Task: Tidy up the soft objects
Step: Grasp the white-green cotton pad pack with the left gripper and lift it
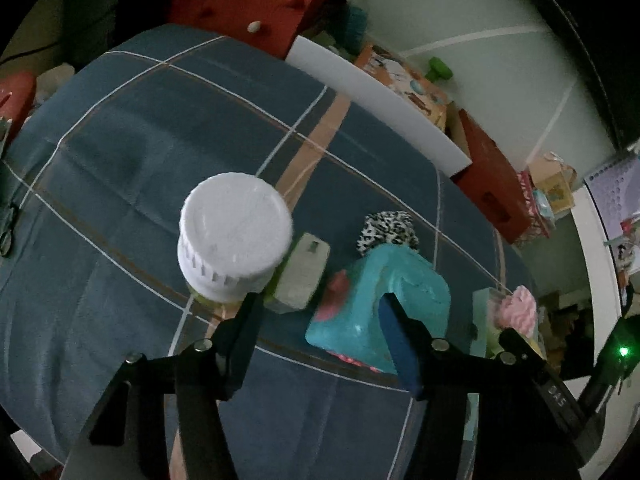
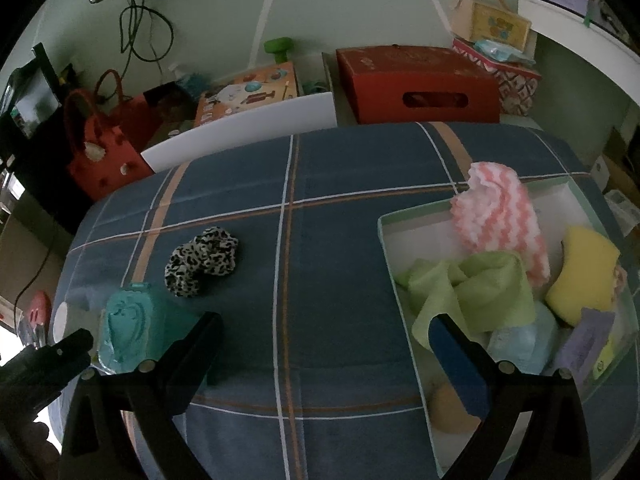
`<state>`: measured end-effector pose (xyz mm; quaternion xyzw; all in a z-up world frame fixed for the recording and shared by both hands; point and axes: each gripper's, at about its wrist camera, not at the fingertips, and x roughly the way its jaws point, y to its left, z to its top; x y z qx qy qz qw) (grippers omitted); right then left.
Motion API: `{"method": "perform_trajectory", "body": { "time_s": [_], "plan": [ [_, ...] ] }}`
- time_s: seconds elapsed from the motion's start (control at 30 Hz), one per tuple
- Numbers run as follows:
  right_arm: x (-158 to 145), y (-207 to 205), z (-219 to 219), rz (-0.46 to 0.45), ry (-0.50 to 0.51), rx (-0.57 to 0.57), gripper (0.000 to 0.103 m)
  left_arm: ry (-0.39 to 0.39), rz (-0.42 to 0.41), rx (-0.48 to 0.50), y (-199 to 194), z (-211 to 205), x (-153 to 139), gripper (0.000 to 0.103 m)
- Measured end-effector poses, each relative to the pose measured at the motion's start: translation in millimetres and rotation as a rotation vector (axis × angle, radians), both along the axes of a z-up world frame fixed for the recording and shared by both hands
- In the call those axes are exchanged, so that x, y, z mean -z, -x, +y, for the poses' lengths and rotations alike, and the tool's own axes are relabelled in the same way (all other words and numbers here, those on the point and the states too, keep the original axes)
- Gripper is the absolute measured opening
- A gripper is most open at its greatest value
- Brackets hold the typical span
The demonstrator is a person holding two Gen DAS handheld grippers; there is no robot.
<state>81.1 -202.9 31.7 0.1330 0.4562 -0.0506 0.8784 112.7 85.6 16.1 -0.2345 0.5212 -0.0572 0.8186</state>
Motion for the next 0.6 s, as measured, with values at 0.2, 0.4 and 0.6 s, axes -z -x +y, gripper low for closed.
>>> {"method": "perform_trajectory", "body": {
  "time_s": [0.2,0.4,0.6],
  "plan": [
    [0.5,0.5,-0.4,0.002,0.0,-0.006,0.103,0.014,0.007,-0.028,-2.6,4.1,7.2,0.05],
    [1.2,0.2,-0.7,0.005,0.002,-0.008,0.103,-0.01,0.013,-0.039,-4.0,5.6,9.2,0.048],
    [2.6,0.0,-1.9,0.011,0.003,-0.008,0.103,-0.024,0.025,-0.031,-6.5,2.9,14.4,0.046]
  ]
}}
